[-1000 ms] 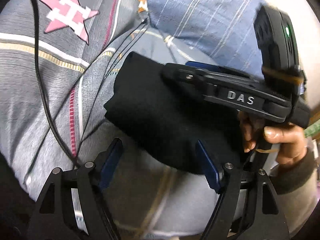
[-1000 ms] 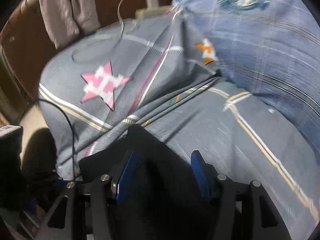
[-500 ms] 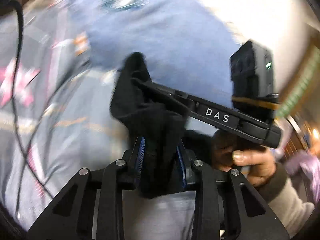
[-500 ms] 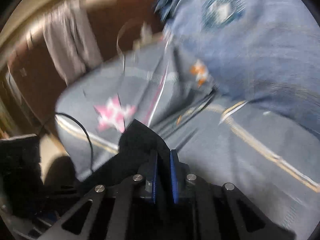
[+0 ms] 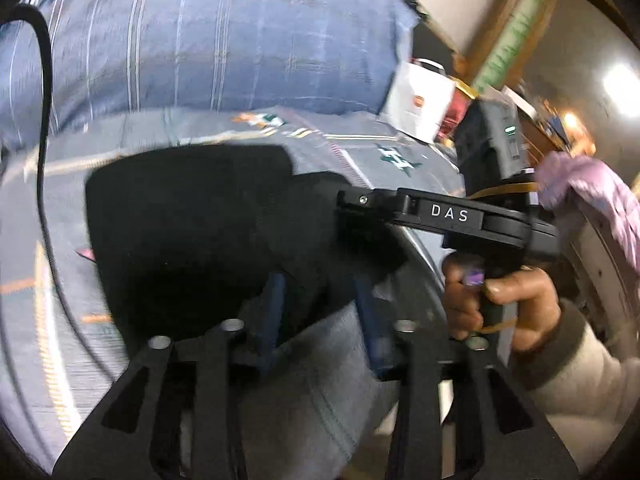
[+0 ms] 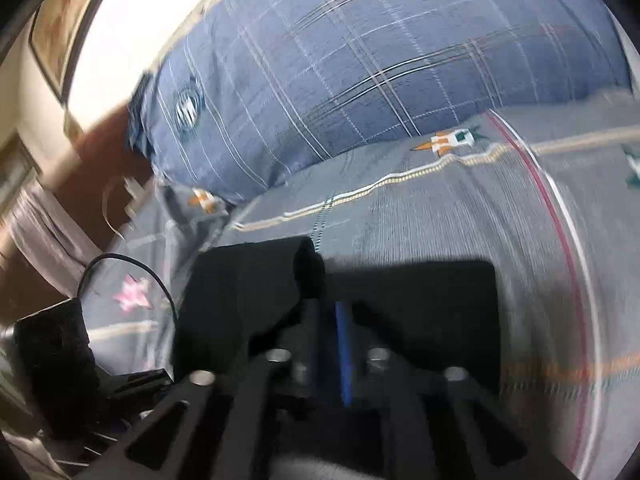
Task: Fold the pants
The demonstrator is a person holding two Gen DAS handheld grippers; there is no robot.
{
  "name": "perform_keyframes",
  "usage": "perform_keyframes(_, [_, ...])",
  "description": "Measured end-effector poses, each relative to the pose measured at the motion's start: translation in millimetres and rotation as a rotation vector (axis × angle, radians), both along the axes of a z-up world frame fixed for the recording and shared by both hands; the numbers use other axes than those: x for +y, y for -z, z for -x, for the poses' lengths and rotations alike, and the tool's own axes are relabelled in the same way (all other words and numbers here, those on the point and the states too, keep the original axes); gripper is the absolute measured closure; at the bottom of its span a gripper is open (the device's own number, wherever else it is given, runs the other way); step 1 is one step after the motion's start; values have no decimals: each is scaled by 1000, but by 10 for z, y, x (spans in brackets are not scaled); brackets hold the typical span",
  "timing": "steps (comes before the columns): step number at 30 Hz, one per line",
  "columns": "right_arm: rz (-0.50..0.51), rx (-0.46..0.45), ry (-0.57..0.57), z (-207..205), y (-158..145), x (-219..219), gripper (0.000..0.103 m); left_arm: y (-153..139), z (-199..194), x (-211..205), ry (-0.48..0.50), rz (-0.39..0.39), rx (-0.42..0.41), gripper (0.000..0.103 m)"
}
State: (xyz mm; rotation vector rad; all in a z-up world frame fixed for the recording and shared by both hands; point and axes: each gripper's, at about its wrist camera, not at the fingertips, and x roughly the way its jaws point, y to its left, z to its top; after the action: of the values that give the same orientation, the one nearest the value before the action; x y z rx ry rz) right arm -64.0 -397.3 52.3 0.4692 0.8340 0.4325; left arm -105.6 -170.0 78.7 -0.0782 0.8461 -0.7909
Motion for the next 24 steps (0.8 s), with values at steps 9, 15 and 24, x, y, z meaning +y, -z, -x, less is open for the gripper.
perform_keyframes(9, [-110, 24, -74, -84, -5, 293, 37, 37, -223, 601, -201, -136, -69, 45])
perform_keyframes(15, [-23, 37, -152, -180, 52, 687, 89, 311, -375, 705, -281, -113, 32, 45])
perform_keyframes(24, [-30, -194, 10, 213, -668, 77, 96, -215, -312, 474, -226, -71, -92, 41])
